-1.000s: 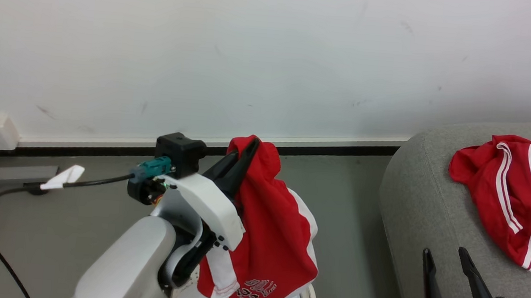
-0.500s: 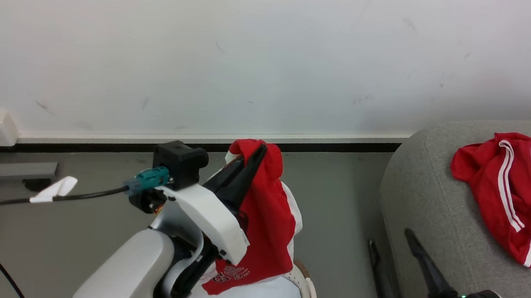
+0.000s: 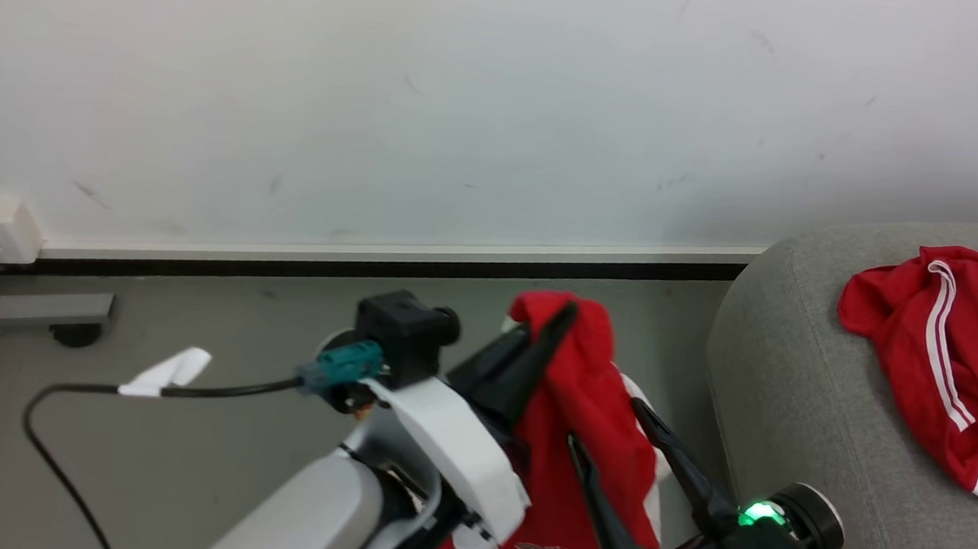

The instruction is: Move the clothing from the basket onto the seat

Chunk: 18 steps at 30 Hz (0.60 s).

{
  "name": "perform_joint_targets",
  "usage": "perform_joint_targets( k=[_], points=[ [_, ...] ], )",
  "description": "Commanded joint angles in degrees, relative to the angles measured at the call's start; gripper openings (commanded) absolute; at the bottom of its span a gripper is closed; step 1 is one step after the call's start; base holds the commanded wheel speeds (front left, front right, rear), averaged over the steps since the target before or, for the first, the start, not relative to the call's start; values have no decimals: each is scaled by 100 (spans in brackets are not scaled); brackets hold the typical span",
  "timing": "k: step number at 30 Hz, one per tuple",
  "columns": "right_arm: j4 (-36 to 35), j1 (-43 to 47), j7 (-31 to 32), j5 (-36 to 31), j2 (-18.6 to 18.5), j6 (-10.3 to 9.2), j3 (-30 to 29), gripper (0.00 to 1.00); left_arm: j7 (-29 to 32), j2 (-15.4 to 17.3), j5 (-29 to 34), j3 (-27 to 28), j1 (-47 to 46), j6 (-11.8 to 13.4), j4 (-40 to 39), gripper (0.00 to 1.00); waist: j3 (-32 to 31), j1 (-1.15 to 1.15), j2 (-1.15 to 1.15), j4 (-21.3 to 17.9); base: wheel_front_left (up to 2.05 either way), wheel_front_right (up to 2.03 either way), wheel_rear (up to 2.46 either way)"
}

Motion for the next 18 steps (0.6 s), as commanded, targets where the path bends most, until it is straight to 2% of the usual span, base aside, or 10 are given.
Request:
perform_joint_targets(
  k=[1,6,7,8,9,12,14,16,17,18],
  points=[
    [122,-127,4,-63,-20,-14,52,100,33,-75,55,-91,86,-31,-136,0,0,0,0,16,0,0,0],
    [546,-437,4,33,-19,-15,150,100,154,-269,8,-387,133,-86,-476,0,-20,0,0,118,0,0,0],
    [612,-492,4,113,-20,-14,169,82,178,-290,-4,-429,149,-87,-517,0,-26,0,0,142,0,0,0],
    [644,-542,4,205,-20,-14,185,24,192,-301,-1,-459,158,-78,-542,0,-30,0,0,163,0,0,0],
    [648,-577,4,306,-19,-14,202,0,203,-302,3,-475,169,-63,-552,0,-33,0,0,181,0,0,0],
    [633,-612,4,559,-22,-15,136,0,234,-215,15,-439,224,9,-485,0,-41,0,0,217,0,0,0],
    [592,-613,4,575,-20,-14,44,0,228,-178,-42,-397,269,39,-444,26,-39,0,0,228,0,0,0],
    [537,-599,4,615,-21,-14,-74,0,194,-128,-78,-345,316,59,-427,84,-34,0,0,224,0,0,0],
    [503,-588,4,636,-19,-15,-131,0,159,-102,-78,-316,343,72,-412,100,-31,0,0,218,0,0,0],
    [467,-575,4,663,-19,-14,-188,0,130,-66,-67,-292,368,79,-392,100,-28,0,0,208,0,0,0]
  ],
)
